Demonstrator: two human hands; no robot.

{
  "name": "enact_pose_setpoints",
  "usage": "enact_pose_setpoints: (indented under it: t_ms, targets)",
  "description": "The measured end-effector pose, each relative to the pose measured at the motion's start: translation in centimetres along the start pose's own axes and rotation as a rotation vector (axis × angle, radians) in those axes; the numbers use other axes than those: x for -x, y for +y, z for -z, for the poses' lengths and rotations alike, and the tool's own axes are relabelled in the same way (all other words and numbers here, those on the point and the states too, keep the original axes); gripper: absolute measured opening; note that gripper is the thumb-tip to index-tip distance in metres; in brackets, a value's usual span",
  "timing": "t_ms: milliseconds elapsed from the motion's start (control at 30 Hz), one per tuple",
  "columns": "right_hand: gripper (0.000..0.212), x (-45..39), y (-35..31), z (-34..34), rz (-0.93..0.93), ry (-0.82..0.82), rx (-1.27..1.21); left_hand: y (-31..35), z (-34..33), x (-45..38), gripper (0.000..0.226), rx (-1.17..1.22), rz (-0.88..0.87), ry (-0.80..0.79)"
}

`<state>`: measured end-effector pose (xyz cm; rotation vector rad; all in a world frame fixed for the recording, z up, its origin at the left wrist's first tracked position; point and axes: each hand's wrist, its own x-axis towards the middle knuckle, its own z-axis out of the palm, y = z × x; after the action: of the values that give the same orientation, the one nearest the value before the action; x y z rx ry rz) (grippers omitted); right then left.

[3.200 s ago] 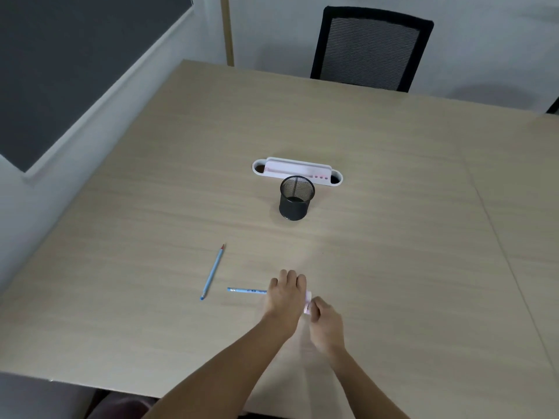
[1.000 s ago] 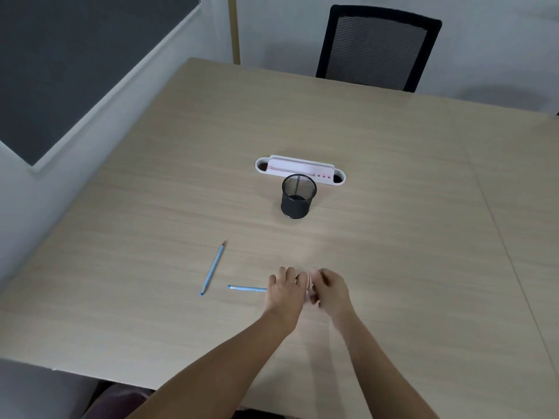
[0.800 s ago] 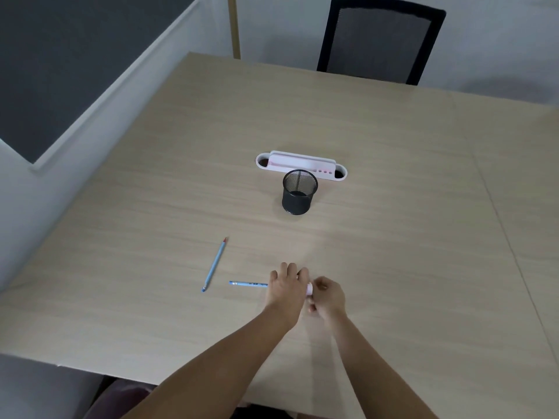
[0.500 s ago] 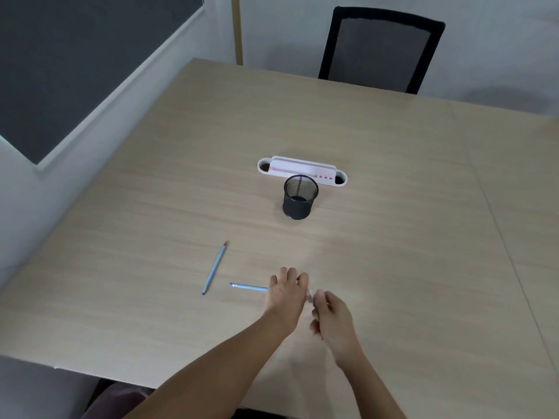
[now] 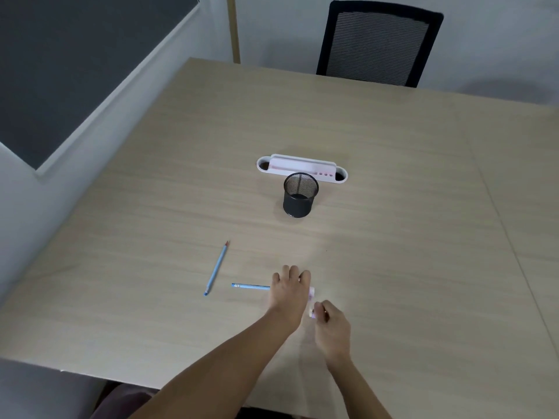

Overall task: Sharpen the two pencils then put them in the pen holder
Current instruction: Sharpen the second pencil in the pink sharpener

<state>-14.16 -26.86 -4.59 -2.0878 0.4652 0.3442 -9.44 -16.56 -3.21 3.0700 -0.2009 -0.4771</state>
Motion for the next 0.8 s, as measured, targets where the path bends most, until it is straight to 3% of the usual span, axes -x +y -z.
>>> enact_pose_setpoints:
  t_ms: [133, 300, 467, 667, 800]
  targets:
    - [0.038, -1.0, -2.2, 1.7, -0.007, -0.137, -0.148, -0.2, -0.5, 0.1, 0.049, 0.002, 0.003, 0.007]
    - [0.041, -5.9, -3.9, 1.1, 0.046, -0.030, -0.061, 0.0, 0.1, 0.2, 0.038, -0.013, 0.020, 0.042]
    - [0.028, -8.9, -1.0, -0.9, -0.173, -0.059, -0.035, -0.1, 0.1, 0.4, 0.055, 0.005, 0.047, -0.008]
    - [0.043, -2.1, 0.9, -1.0, -0.047, -0.080, 0.081, -0.2, -0.3, 0.1, 0.050, -0.022, 0.012, 0.023]
    - [0.048, -0.7, -1.4, 2.1, 0.066, -0.160, -0.011, -0.3, -0.4, 0.0, 0.043, 0.005, -0.008, 0.026]
